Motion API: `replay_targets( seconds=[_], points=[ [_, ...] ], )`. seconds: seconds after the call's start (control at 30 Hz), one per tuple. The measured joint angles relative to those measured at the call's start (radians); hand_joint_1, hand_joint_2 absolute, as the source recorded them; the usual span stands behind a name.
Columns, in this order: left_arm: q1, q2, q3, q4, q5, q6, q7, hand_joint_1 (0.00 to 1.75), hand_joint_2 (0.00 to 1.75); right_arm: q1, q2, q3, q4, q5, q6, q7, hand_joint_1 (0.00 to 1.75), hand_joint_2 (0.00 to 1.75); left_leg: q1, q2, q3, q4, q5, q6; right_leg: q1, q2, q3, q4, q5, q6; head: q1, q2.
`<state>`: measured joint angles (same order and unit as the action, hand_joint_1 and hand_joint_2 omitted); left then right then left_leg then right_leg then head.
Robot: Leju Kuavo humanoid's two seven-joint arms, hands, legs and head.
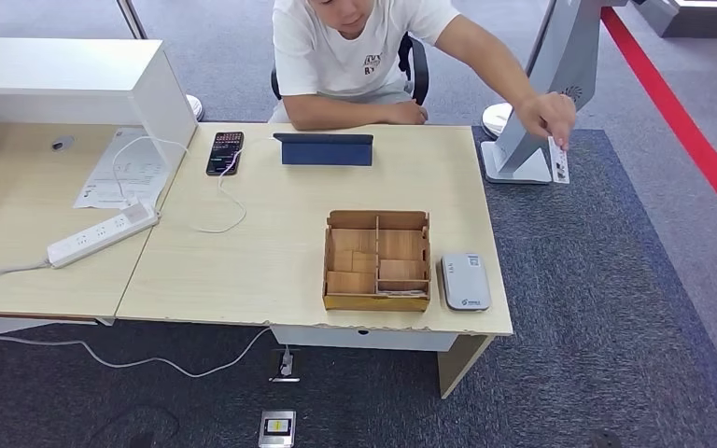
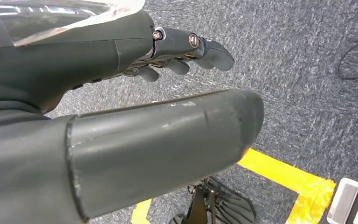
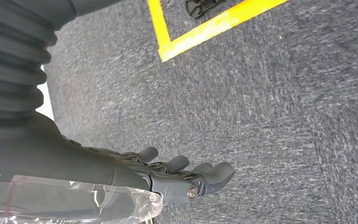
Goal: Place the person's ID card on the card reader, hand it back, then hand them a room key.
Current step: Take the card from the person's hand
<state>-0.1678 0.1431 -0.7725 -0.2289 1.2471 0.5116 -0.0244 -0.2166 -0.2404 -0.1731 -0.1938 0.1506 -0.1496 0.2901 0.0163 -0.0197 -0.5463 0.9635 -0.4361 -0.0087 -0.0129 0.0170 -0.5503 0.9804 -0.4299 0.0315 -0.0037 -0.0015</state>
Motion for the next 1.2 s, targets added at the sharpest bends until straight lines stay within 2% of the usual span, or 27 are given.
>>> replay_targets(
  seconds=[0.1, 0.3, 0.43, 0.47, 0.6, 0.73, 0.97, 1.13, 1.2],
  points=[
    [0.000, 0.000, 0.000, 0.000, 0.005, 0.000, -0.002, 0.00, 0.00, -0.004, 0.004, -0.019, -0.001, -0.048, -0.041, -0.056, 0.00, 1.75, 0.000, 0.000, 0.000, 0.000, 0.000, 0.000, 0.000, 0.000, 0.000, 0.000, 0.000, 0.000, 0.000, 0.000],
    [-0.001, 0.000, 0.004, 0.000, 0.019, 0.001, -0.016, 0.00, 0.00, -0.077, 0.020, -0.077, -0.020, -0.183, -0.120, -0.320, 0.00, 1.75, 0.000, 0.001, 0.000, 0.000, 0.001, 0.000, 0.000, 0.000, 0.000, 0.000, 0.001, 0.000, 0.000, 0.000],
    [-0.001, 0.000, 0.009, 0.000, 0.019, 0.002, -0.032, 0.00, 0.00, -0.158, 0.031, -0.106, -0.039, -0.228, -0.118, -0.412, 0.00, 0.00, 0.000, 0.000, 0.000, 0.000, 0.002, 0.000, 0.000, 0.000, 0.000, 0.001, 0.002, 0.001, 0.000, 0.000],
    [-0.001, 0.000, 0.011, 0.000, 0.019, 0.002, -0.039, 0.00, 0.00, -0.174, 0.032, -0.112, -0.045, -0.243, -0.111, -0.440, 0.00, 0.00, 0.000, 0.000, 0.000, 0.000, 0.002, 0.000, 0.000, 0.000, 0.000, 0.001, 0.002, 0.001, 0.000, 0.000],
    [-0.001, 0.000, 0.018, 0.000, 0.012, 0.009, -0.073, 0.00, 0.00, -0.246, 0.035, -0.130, -0.095, -0.319, -0.086, -0.544, 0.00, 1.75, -0.001, 0.000, 0.000, 0.000, 0.002, 0.001, -0.001, 0.000, 0.000, 0.002, 0.002, 0.001, 0.000, 0.000],
    [-0.001, 0.000, 0.019, 0.000, -0.007, 0.011, -0.107, 0.00, 0.00, -0.313, 0.031, -0.127, -0.205, -0.422, -0.110, -0.574, 0.00, 1.75, -0.001, -0.001, 0.000, 0.001, 0.002, 0.001, -0.001, 0.000, 0.000, 0.001, 0.002, 0.001, 0.000, 0.000],
    [0.000, 0.002, 0.019, 0.000, -0.035, 0.012, -0.135, 0.00, 0.00, -0.329, -0.008, -0.046, -0.563, -0.540, -0.212, -0.437, 0.00, 1.75, -0.001, -0.001, -0.001, 0.001, 0.002, 0.001, -0.001, -0.001, 0.000, 0.001, 0.002, 0.001, 0.000, 0.000],
    [0.000, 0.000, 0.018, 0.001, -0.050, 0.054, -0.144, 0.00, 0.00, -0.321, -0.025, 0.019, -0.758, -0.550, -0.216, -0.427, 0.00, 1.75, -0.001, -0.002, -0.001, 0.001, 0.002, 0.001, -0.001, -0.001, 0.000, 0.001, 0.002, 0.001, 0.000, 0.000],
    [0.002, -0.001, 0.018, 0.001, -0.049, 0.042, -0.148, 0.00, 0.00, -0.314, -0.031, 0.039, -0.819, -0.554, -0.207, -0.428, 0.00, 1.75, -0.001, -0.002, -0.001, 0.001, 0.002, 0.001, -0.001, -0.001, 0.000, 0.001, 0.002, 0.001, 0.000, 0.000]
  ],
)
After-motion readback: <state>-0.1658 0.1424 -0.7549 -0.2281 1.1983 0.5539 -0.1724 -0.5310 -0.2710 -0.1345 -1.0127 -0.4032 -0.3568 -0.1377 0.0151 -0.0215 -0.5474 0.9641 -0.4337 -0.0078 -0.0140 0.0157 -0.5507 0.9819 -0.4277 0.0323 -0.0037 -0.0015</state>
